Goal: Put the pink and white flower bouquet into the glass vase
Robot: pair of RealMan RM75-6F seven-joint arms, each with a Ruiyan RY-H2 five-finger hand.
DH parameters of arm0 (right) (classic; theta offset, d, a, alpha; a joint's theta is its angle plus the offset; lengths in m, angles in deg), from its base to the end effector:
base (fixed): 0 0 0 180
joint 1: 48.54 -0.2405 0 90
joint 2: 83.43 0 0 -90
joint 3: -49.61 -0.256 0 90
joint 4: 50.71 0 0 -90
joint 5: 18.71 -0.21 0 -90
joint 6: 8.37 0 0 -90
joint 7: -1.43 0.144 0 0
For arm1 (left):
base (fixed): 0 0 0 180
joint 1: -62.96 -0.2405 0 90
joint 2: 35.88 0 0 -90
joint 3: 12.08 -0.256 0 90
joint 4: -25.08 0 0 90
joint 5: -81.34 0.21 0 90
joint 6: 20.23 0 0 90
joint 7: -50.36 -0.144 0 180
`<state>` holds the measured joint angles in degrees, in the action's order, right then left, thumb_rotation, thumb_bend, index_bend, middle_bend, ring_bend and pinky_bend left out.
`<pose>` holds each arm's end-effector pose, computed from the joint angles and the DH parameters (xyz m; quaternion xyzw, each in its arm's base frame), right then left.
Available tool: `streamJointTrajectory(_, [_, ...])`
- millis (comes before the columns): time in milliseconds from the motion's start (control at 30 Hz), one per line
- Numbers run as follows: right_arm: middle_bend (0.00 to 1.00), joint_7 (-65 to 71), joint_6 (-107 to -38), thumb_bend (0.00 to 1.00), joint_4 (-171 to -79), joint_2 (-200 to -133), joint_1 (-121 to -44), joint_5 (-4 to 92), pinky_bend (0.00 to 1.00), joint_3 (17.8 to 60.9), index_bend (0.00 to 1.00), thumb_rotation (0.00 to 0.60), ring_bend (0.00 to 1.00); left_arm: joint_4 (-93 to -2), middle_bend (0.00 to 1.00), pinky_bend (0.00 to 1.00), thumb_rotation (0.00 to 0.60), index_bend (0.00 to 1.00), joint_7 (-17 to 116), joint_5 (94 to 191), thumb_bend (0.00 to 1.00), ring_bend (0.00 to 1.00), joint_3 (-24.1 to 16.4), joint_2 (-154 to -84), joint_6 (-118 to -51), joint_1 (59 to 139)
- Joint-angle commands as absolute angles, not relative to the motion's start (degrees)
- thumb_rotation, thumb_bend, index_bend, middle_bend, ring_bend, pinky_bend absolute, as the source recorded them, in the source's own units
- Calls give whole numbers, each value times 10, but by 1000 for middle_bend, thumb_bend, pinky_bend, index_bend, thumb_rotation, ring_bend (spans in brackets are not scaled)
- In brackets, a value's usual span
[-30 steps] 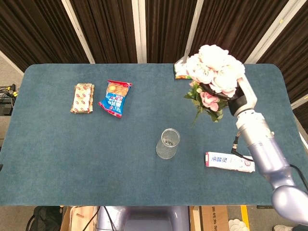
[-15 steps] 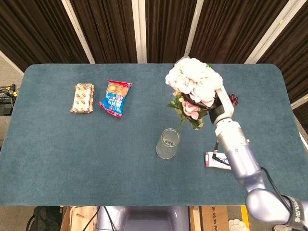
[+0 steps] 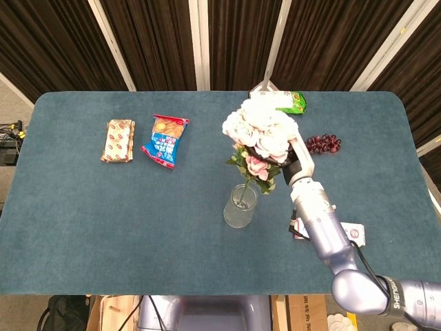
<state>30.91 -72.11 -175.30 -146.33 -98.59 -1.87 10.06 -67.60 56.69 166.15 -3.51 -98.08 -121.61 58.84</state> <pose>-0.0090 -0.3487 0.1511 0.2430 -0.7455 0.6141 0.0894 -0.3155 0.1438 0.2212 -0.4689 -0.3295 -0.4732 0.6691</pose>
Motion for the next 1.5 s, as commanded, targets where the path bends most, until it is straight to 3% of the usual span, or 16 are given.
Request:
streamJointTrajectory(33, [583,314,-721,470,-1732,-1501,-972,36,198,126,781,600,561,-677,0,59,600,158,568,1664,180,0,-36,-981,-1217,588])
streamJointTrajectory(667, [583,363,-665,473,-1670,-1574,-896,221,198,193,792,600,537,-680,0,60,600,158,565,1667,179,0,-37,-980,-1219,587])
streamJointTrajectory(1200, [583,375,-625,472,-1622,-1609,-878,296,189,218,792,600,485,-682,0,60,600,158,574,1661,179,0,-35,-979,-1214,587])
streamJointTrajectory(1367, [576,375,-611,472,-1603,-1620,-879,300,147,222,789,600,435,-682,0,60,600,158,579,1662,179,0,-36,-977,-1213,586])
streamJointTrajectory(1500, [473,378,-588,344,-1598,-1615,-880,308,88,223,686,600,338,-683,0,60,600,158,578,1662,179,0,-36,-977,-1214,586])
